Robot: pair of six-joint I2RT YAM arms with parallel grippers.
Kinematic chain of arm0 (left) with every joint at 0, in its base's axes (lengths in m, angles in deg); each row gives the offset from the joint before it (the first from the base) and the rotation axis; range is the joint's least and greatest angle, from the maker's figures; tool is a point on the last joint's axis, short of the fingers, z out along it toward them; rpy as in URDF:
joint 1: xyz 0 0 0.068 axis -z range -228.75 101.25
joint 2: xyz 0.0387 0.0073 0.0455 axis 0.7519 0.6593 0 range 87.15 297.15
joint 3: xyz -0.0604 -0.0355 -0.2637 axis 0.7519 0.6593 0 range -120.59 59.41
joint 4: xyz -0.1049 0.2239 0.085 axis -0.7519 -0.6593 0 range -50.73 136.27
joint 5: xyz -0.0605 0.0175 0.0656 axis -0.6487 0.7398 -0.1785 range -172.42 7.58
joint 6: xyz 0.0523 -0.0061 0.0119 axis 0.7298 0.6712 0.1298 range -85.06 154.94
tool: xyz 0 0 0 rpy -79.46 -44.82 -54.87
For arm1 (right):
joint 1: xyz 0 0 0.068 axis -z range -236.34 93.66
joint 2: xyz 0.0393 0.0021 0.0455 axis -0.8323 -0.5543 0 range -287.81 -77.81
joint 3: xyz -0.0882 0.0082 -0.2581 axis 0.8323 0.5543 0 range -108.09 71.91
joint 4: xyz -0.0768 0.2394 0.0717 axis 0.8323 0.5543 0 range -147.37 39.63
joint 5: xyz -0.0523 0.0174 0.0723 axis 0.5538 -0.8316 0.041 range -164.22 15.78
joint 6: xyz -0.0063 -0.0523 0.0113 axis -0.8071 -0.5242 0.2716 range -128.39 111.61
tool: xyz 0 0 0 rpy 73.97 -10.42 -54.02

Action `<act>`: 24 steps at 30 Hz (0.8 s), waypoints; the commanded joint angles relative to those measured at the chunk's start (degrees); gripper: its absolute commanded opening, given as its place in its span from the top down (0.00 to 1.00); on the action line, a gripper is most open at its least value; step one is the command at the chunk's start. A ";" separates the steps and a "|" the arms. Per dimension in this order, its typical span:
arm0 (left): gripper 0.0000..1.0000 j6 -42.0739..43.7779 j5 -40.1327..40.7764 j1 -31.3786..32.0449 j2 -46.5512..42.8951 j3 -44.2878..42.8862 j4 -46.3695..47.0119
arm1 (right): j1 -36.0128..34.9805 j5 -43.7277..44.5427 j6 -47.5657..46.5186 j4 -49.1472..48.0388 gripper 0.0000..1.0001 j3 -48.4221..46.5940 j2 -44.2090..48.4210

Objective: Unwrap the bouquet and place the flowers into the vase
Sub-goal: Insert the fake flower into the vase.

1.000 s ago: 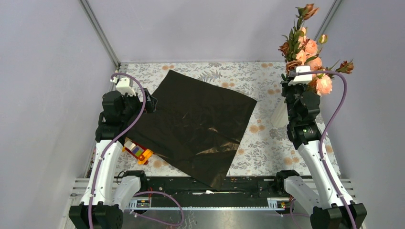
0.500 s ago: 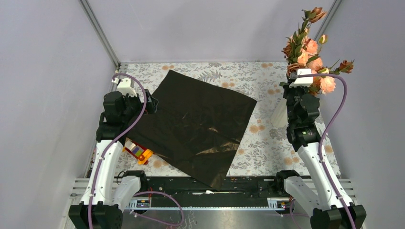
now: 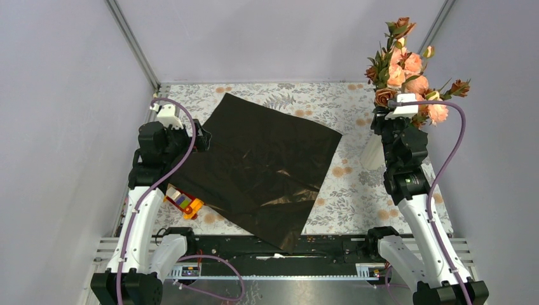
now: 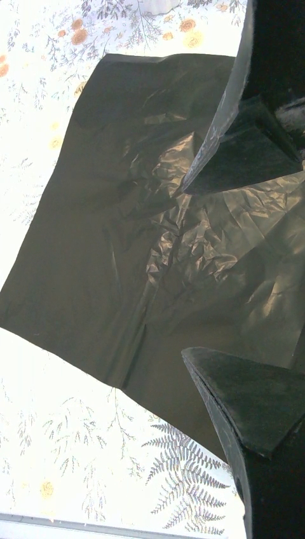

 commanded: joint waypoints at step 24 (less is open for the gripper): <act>0.01 0.16 -1.47 0.14 -0.24 0.30 2.03 | 0.18 -7.86 0.68 -3.43 0.72 -9.31 -2.00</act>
